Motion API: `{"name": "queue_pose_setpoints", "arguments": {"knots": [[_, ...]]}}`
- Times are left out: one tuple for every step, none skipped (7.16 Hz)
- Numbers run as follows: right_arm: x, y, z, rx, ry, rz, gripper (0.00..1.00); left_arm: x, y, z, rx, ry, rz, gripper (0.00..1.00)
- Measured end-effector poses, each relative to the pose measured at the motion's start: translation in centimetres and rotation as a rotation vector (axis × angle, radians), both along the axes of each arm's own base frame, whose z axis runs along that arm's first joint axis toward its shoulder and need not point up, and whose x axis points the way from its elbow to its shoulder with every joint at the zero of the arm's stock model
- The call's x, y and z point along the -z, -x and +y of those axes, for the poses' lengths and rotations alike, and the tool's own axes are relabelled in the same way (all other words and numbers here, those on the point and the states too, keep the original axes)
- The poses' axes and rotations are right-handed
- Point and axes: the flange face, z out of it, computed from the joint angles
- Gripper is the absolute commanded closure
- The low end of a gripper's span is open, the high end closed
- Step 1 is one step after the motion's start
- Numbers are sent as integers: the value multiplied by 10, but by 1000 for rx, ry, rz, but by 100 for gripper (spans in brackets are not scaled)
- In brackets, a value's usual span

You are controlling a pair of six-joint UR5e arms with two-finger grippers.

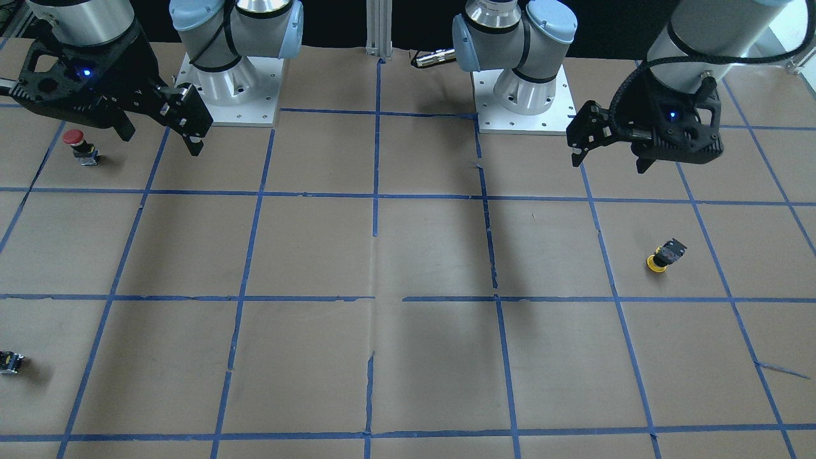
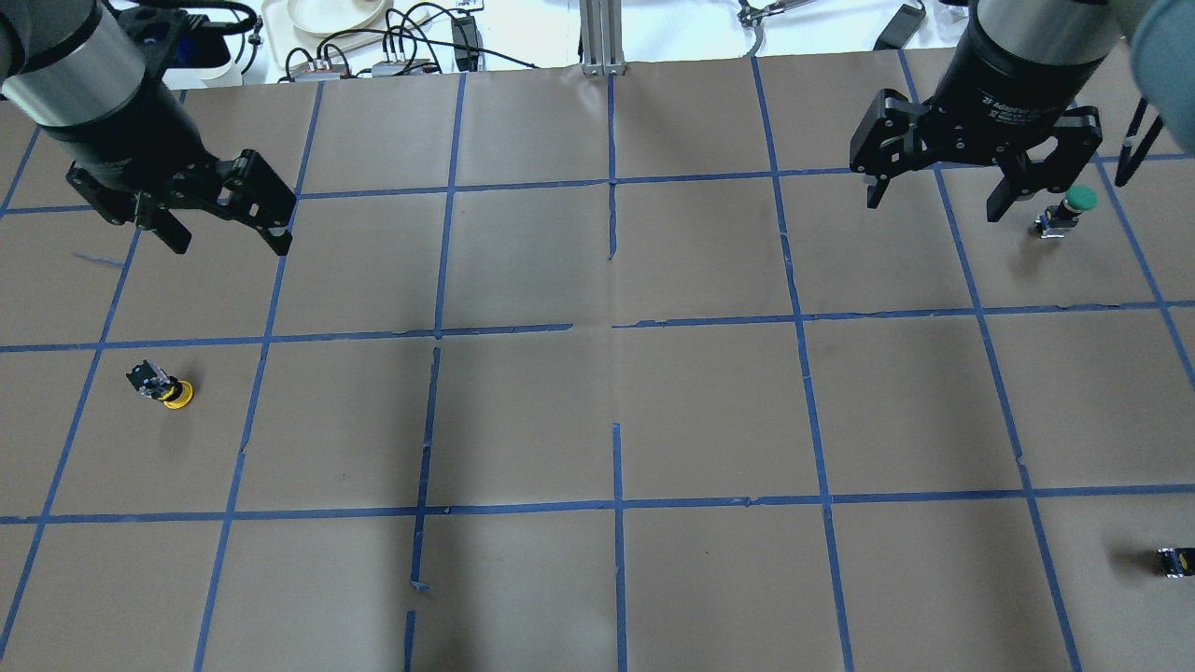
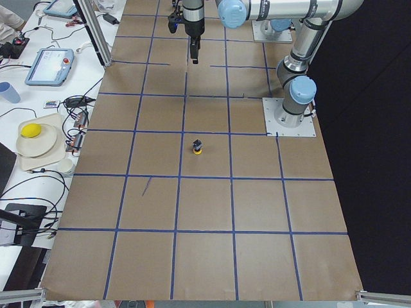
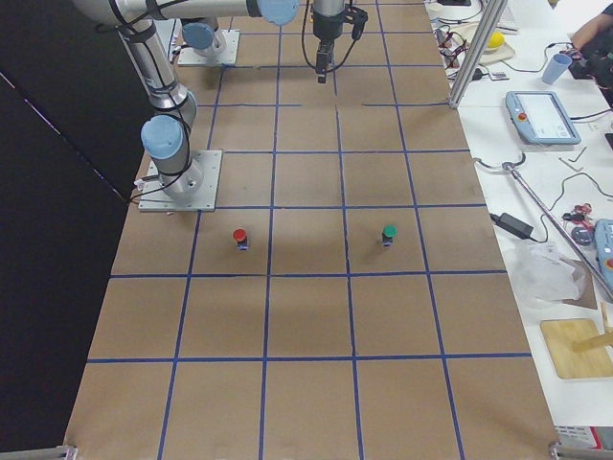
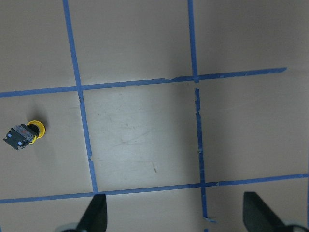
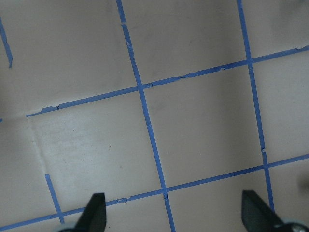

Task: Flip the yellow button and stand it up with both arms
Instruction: 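Move the left gripper down toward the yellow-capped button lying on its side, then close the left gripper on the yellow button's base and lift it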

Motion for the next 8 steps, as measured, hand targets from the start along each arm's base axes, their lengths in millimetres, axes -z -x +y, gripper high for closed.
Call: {"name": "queue_pose_setpoints", "arguments": {"knots": [[0,0,0,0,-1,0,0,24,-31,-1,60,-24,16,0],[0,0,0,0,-1,0,0,51,-66,-4,105,-30,29,1],[0,0,0,1,0,0,0,84,-103,-6,147,-37,43,1],[0,1,-1,1,2,0,0,117,-139,-6,191,-38,57,1],[1,1,-1,2,2,1,0,145,-174,-7,235,-20,58,1],[2,1,-1,3,0,1,0,171,-204,-11,285,7,46,1],[3,1,-1,3,-1,-1,0,196,-230,-18,340,29,32,1],[4,2,-1,5,-1,-2,0,216,-249,-20,374,35,29,1]]}}
